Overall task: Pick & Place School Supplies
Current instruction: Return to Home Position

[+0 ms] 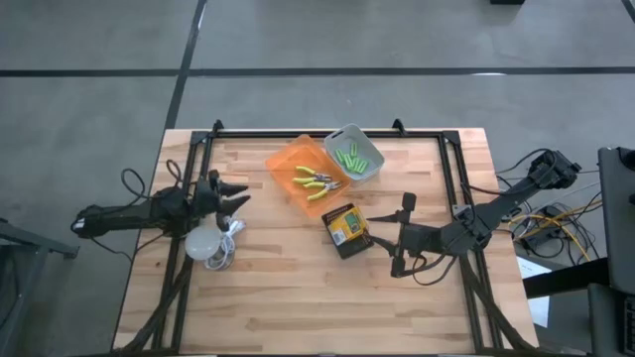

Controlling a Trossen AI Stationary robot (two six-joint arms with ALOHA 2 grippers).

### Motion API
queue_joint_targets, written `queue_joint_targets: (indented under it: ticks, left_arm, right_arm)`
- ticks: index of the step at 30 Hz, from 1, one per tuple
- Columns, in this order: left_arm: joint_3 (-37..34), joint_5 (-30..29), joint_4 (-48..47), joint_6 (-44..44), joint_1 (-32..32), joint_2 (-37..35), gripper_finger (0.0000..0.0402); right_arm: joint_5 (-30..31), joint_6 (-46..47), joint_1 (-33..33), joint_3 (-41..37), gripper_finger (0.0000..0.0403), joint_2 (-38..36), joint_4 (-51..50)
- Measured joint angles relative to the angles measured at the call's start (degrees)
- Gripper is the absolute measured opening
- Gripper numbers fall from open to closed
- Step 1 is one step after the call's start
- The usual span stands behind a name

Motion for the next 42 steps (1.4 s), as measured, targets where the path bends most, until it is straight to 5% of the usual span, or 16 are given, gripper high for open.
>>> queue_joint_targets:
  ticks: [35,42]
  left_arm:
    - [0.2,1.2,-1.14,2.77,0.0,0.02,0.0159]
    - [0.2,1.16,-1.14,2.75,0.0,0.02,0.0159]
  right_arm:
    - [0.0,-0.67,0.0,0.0,0.0169,0.0,0.06]
    - [-2.0,9.44,0.34,0.0,0.0169,-3.18,-1.73]
